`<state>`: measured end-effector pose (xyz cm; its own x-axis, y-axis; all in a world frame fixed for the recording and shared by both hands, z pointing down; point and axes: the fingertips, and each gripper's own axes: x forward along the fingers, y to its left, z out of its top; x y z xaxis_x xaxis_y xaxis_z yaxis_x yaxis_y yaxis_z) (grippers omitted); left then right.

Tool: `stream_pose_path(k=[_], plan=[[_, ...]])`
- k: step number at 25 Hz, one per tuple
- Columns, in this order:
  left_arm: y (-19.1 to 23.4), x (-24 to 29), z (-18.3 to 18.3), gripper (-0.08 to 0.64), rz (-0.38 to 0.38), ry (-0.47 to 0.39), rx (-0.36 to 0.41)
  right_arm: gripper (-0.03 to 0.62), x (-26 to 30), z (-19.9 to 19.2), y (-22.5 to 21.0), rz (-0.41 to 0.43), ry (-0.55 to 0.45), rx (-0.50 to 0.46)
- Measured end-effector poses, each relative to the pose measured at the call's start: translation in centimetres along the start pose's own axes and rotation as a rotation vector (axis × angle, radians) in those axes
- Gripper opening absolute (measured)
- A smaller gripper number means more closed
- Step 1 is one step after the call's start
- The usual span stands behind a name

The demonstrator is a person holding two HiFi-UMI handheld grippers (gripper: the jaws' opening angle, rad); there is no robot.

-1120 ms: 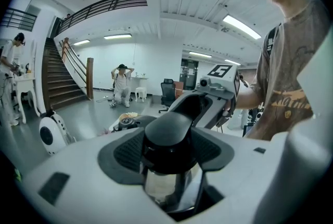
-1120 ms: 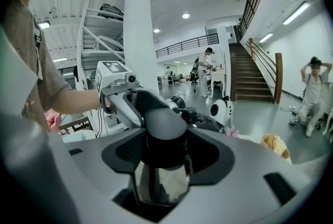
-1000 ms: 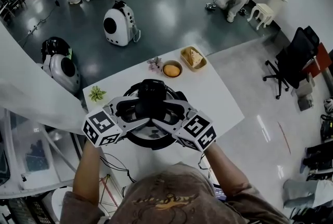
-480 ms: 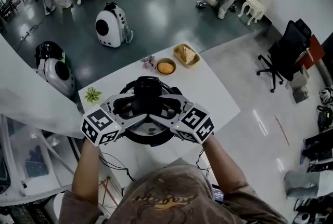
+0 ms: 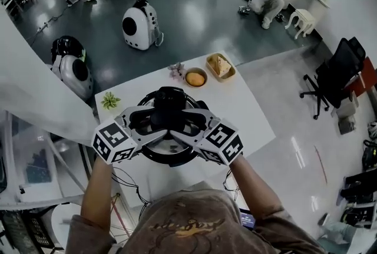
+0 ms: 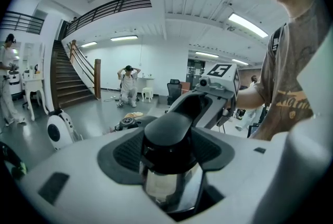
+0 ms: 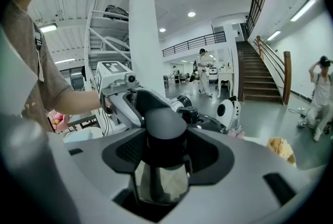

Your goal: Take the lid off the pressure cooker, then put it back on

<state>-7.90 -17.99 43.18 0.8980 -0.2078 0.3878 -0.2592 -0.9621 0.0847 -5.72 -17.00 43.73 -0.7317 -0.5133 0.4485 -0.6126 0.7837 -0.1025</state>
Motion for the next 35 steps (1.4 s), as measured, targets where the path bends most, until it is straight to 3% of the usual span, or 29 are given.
stream_pose_path(k=[9, 27, 35], plan=[[-0.31, 0.17, 0.14, 0.284, 0.134, -0.013, -0.052, 0.245, -0.29, -0.15, -0.42, 0.128, 0.02, -0.062], [-0.6, -0.27, 0.13, 0.284, 0.475, -0.051, -0.178, 0.247, 0.13, 0.18, -0.73, 0.43, 0.054, -0.225], [-0.8, -0.38, -0.09, 0.285, 0.555, -0.055, -0.204, 0.247, 0.27, 0.12, -0.65, 0.498, 0.058, -0.253]])
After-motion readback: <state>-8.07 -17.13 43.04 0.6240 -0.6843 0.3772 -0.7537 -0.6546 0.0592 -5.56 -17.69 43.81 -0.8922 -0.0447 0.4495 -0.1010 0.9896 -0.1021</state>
